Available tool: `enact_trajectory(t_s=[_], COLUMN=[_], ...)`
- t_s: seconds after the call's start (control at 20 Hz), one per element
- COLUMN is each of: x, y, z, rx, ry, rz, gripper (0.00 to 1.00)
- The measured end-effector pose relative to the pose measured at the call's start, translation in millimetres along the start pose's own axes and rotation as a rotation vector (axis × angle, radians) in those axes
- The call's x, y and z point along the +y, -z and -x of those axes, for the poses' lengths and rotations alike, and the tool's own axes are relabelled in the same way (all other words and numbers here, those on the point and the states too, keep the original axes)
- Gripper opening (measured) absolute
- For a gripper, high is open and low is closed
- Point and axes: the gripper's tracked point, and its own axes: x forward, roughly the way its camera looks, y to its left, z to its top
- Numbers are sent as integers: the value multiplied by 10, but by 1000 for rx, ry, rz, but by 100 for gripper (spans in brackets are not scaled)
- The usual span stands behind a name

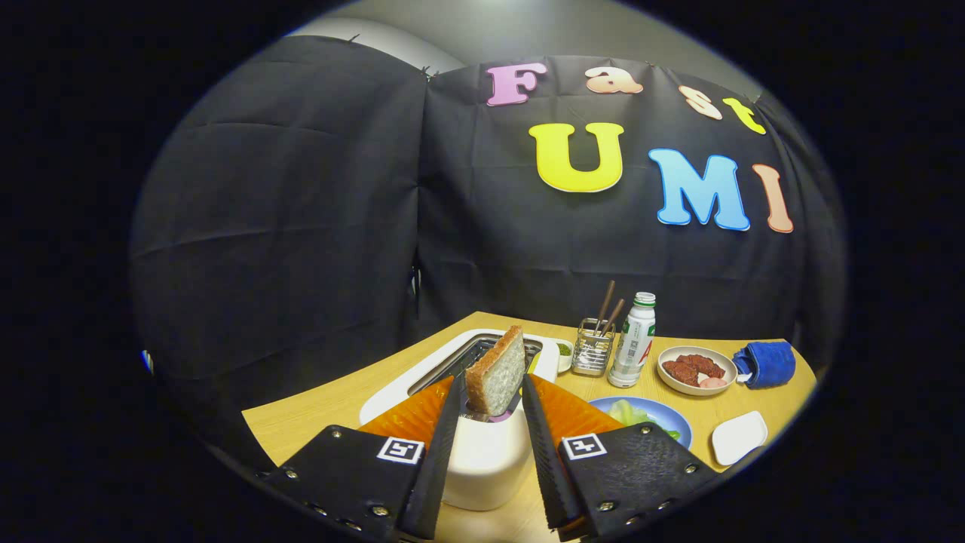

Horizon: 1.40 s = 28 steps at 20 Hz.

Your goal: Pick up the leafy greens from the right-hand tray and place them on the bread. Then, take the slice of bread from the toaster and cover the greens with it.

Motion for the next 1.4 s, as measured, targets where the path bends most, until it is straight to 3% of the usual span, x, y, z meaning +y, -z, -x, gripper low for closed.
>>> enact_trajectory(t_s=[0.25,0.35,0.4,0.45,0.5,0.65,0.7,0.95,1.4], x=[-85,-81,-125,-174,-154,-143,-136,-189,-266], y=[-4,26,9,2,-2,-67,-63,-138,-601], z=[-280,-383,-408,-407,-420,-411,-420,-395,-159], rx=[5,11,7,0,-4,-24,-22,5,-74], ry=[117,132,154,175,165,130,114,60,28], rz=[19,14,16,20,17,30,16,-27,-73], gripper=[50,42,26,22,16,12,5,5,5])
